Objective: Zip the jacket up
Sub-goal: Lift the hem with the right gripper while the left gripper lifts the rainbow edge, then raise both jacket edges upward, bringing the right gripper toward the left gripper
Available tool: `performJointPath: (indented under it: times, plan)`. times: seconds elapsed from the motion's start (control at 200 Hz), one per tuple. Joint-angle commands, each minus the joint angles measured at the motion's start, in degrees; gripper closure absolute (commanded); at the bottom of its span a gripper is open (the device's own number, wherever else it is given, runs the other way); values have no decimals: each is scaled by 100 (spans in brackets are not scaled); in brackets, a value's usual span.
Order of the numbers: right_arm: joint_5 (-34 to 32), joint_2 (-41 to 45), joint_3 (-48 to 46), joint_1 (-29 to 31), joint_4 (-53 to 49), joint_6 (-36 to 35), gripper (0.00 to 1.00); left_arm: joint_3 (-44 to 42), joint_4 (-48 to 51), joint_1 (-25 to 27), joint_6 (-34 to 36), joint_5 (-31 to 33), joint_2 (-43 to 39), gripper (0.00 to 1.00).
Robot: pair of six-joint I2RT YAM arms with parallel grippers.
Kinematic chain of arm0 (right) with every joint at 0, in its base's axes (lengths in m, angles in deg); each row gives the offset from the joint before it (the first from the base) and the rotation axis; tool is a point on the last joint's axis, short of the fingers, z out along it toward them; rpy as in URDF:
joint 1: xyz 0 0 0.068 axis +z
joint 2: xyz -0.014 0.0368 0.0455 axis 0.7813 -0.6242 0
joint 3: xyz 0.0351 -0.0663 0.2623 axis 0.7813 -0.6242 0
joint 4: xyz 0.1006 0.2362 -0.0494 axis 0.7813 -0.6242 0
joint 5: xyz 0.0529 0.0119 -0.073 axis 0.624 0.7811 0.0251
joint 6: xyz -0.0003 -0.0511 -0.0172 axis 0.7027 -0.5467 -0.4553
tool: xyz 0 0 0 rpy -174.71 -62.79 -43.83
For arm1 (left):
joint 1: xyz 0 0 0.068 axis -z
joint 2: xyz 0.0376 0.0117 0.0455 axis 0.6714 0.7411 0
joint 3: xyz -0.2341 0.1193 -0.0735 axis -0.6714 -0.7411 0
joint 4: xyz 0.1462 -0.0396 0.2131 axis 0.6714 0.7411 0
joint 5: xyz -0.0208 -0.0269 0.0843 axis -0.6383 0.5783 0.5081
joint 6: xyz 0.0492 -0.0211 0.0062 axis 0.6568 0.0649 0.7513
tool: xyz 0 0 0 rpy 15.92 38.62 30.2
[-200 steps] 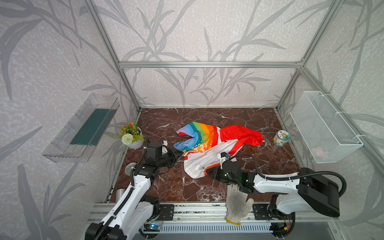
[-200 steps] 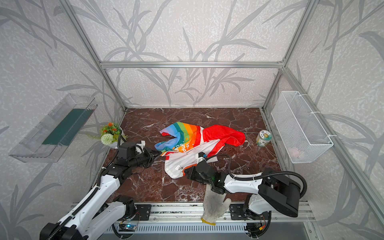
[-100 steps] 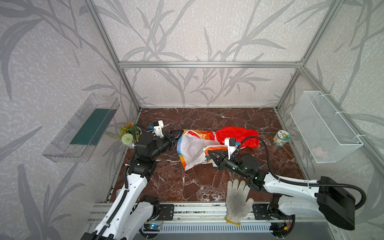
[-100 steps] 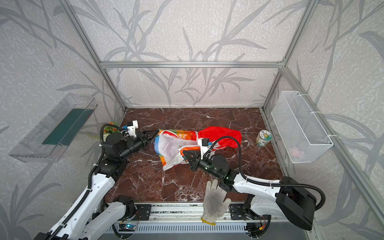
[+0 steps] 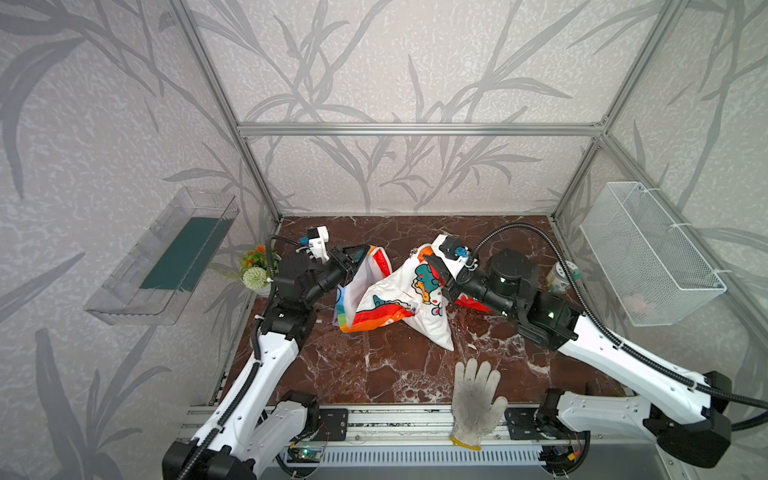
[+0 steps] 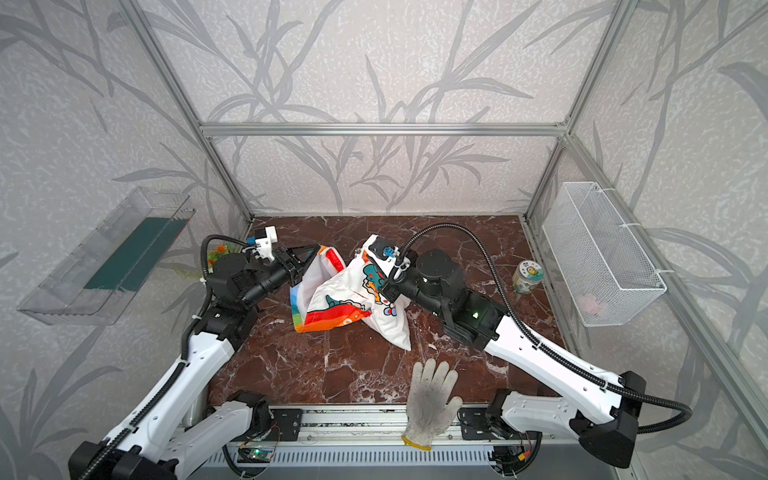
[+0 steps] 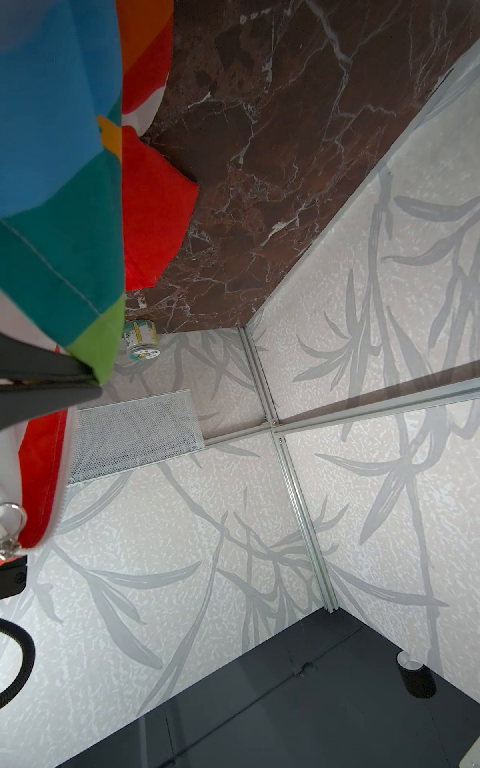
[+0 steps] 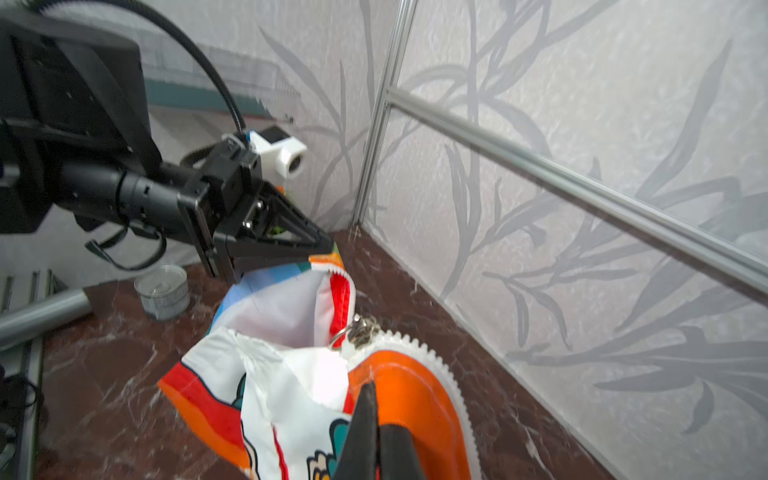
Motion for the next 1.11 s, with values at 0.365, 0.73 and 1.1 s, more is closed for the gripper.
performJointPath:
  times: [0.365,0.73,1.1]
  plan:
    - [-467,576,-1702,-29,2162,-1107,100,75,-630,122,54,105,-76,100]
    - [115,162,-1926,19,5557,-1592,100,-126,-2123,810,767,1208,-326,100]
    - [513,56,-1512,84,4821,-2436,100,306,-3038,1146,1166,1346,-120,100]
